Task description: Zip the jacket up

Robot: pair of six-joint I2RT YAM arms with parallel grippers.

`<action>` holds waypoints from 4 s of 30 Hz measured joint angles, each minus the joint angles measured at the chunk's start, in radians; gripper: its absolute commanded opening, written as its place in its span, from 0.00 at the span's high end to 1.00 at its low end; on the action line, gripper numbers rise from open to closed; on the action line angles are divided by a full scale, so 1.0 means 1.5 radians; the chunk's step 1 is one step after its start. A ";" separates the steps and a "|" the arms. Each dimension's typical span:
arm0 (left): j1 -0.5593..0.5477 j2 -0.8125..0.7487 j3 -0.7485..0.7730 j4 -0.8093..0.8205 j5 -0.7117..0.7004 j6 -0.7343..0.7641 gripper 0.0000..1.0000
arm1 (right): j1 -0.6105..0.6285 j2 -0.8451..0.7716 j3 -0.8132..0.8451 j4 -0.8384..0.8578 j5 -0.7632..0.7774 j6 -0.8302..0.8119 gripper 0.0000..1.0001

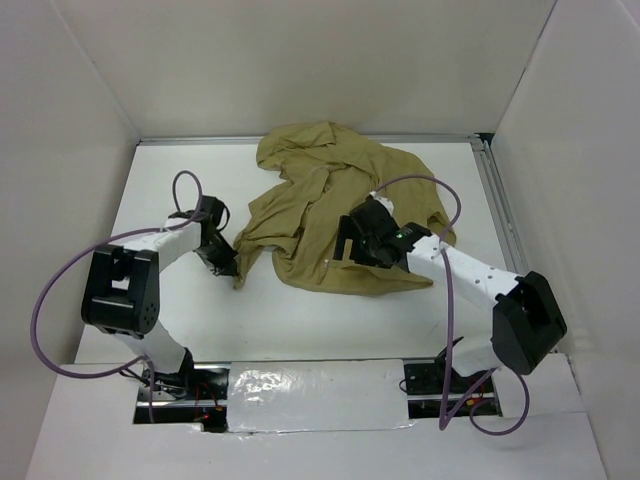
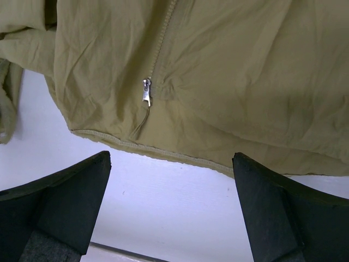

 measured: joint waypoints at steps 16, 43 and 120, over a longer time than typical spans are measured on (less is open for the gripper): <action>-0.325 -0.048 0.408 -0.247 -0.224 0.025 1.00 | -0.016 -0.158 -0.112 -0.045 0.069 0.036 0.00; -0.278 -0.366 -0.080 -0.093 0.052 0.008 0.01 | 0.099 -0.093 -0.131 0.039 -0.032 0.058 0.11; -0.244 -0.269 -0.278 0.718 0.631 0.269 0.91 | -0.039 0.003 -0.199 0.609 -0.682 0.227 1.00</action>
